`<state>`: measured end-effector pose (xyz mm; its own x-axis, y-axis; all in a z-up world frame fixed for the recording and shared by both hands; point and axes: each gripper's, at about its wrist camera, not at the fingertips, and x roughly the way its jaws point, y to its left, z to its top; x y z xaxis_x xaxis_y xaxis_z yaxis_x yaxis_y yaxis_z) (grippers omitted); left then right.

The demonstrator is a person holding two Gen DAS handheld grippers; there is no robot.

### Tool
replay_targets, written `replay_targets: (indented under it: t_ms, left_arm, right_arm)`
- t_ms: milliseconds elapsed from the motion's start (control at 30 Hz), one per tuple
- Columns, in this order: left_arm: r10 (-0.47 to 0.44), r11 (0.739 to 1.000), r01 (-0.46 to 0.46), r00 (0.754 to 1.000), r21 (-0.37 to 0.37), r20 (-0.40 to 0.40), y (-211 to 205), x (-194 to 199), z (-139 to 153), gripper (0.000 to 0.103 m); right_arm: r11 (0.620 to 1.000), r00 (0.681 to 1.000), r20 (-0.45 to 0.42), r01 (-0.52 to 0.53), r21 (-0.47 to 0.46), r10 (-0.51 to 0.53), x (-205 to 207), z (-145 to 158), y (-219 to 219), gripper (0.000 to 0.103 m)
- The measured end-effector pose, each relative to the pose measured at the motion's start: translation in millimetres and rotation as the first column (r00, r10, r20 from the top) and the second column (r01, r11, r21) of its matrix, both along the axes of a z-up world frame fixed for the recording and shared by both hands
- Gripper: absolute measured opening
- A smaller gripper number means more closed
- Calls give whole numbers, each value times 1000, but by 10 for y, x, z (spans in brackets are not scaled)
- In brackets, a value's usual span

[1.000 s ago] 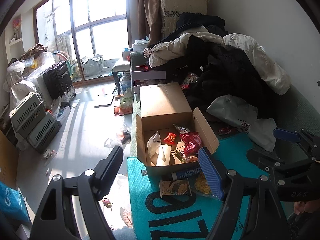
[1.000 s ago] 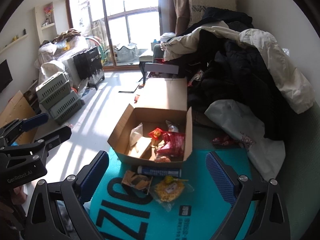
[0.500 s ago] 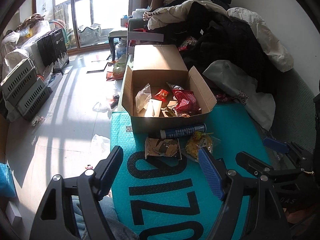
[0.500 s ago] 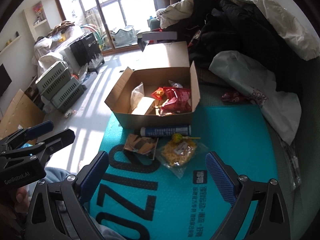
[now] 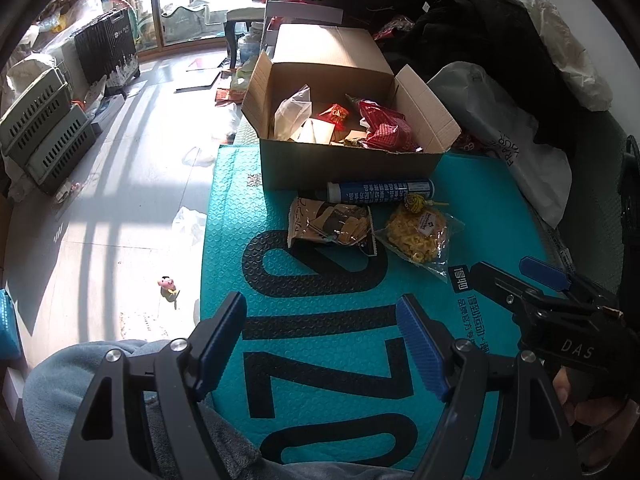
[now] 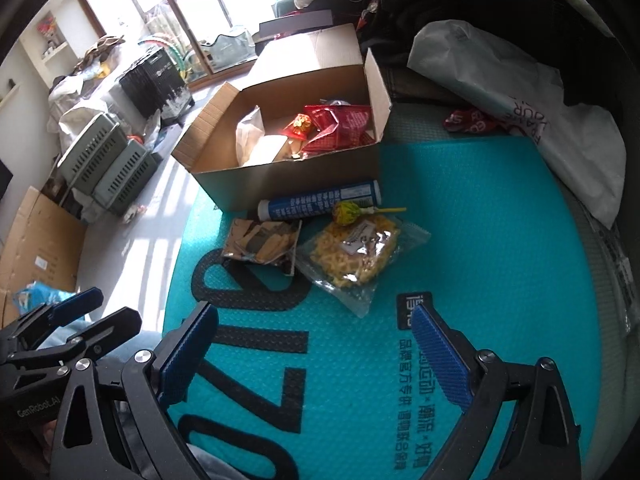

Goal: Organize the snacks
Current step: 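Withdraw both tools from the box back toward the remaining snacks, then lower the right tool onto the waffle snack bag while the left tool approaches the brown bag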

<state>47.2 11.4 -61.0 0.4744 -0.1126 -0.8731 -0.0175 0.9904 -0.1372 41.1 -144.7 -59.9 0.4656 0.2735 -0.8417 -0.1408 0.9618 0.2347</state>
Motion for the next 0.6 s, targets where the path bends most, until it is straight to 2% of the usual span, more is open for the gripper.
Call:
replay_targets:
  t_ms: [333, 600]
  left_arm:
    - [64, 998, -66, 994, -20, -93, 125, 223, -328, 77]
    - [91, 996, -91, 989, 4, -115, 200, 401, -479, 77]
  right_arm:
    - [999, 997, -76, 35, 10, -34, 300, -346, -54, 98]
    - [998, 990, -124, 65, 10, -63, 637, -600, -80, 98]
